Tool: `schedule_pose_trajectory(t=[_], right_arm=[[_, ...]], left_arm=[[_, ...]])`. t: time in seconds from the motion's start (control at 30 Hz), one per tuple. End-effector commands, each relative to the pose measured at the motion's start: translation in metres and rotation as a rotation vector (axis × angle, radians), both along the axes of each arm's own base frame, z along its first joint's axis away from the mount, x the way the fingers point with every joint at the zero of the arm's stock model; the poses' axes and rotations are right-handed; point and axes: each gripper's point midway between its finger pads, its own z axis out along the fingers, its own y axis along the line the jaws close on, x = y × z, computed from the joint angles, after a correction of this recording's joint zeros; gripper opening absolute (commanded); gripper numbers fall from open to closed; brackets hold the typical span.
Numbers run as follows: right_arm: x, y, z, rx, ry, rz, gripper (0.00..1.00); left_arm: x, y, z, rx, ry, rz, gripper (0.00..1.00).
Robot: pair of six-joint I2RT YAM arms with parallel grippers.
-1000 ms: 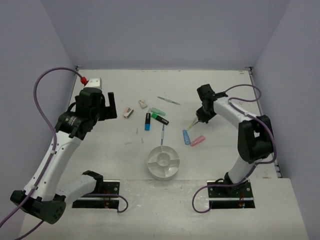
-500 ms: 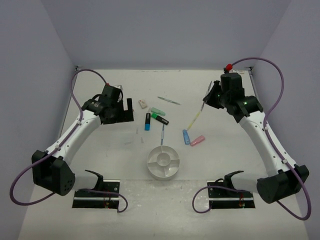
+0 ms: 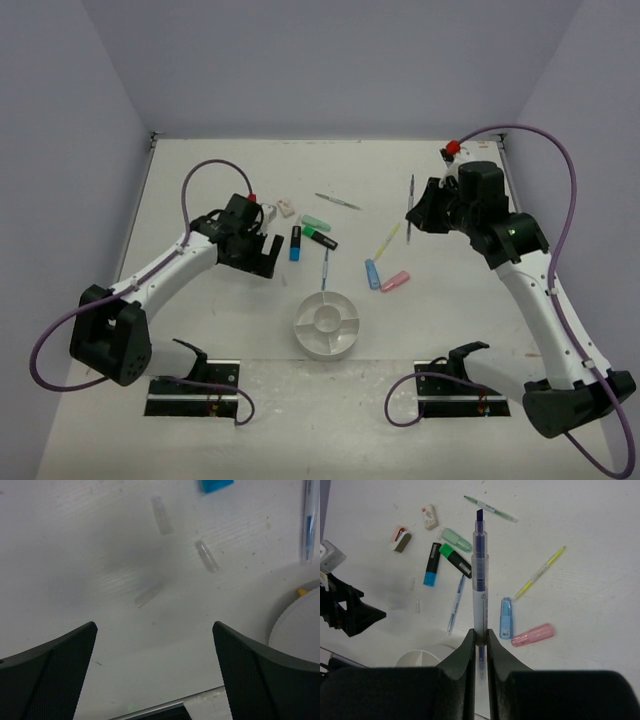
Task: Sort the stationery into containers
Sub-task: Pick up the pen from the center of the board, then pick up the pen cap from the center of the board.
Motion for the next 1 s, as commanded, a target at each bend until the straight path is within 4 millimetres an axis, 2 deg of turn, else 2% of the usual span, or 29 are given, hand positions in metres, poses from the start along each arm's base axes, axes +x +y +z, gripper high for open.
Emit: schedule_pose_trajectory(t=[0.0, 0.13, 0.23, 0.33, 0.4, 0.47, 0.7, 0.83, 0.97], right_arm=[[-0.019, 0.014, 0.003, 0.071, 0.001, 0.091, 0.0], [-0.028, 0.024, 0.005, 0.126, 0.006, 0.137, 0.0], [-0.031, 0.025, 0.006, 0.135, 0.008, 0.145, 0.0], [-0.032, 0.027, 0.005, 0.147, 0.008, 0.15, 0.0], [-0.034, 0.028, 0.006, 0.156, 0.007, 0.159, 0.0], [-0.035, 0.029, 0.005, 0.162, 0.008, 0.163, 0.0], [-0.039, 0.028, 0.001, 0.169, 0.006, 0.16, 0.0], [-0.039, 0.028, 0.004, 0.17, 0.002, 0.16, 0.0], [-0.038, 0.028, 0.007, 0.169, -0.004, 0.159, 0.0]], left_arm=[[0.031, -0.003, 0.025, 0.02, -0.251, -0.157, 1.0], [0.035, 0.009, -0.009, 0.164, -0.158, -0.292, 1.0], [0.034, 0.005, -0.025, 0.158, -0.081, -0.322, 0.98], [0.02, -0.003, -0.043, 0.113, 0.045, -0.351, 0.87], [0.014, -0.005, -0.051, 0.1, 0.101, -0.359, 0.75], [0.006, -0.005, -0.053, 0.088, 0.126, -0.361, 0.7], [0.003, -0.001, -0.051, 0.095, 0.105, -0.349, 0.7], [0.002, 0.002, -0.057, 0.114, 0.127, -0.347, 0.66], [0.007, 0.01, -0.058, 0.15, 0.112, -0.318, 0.56]])
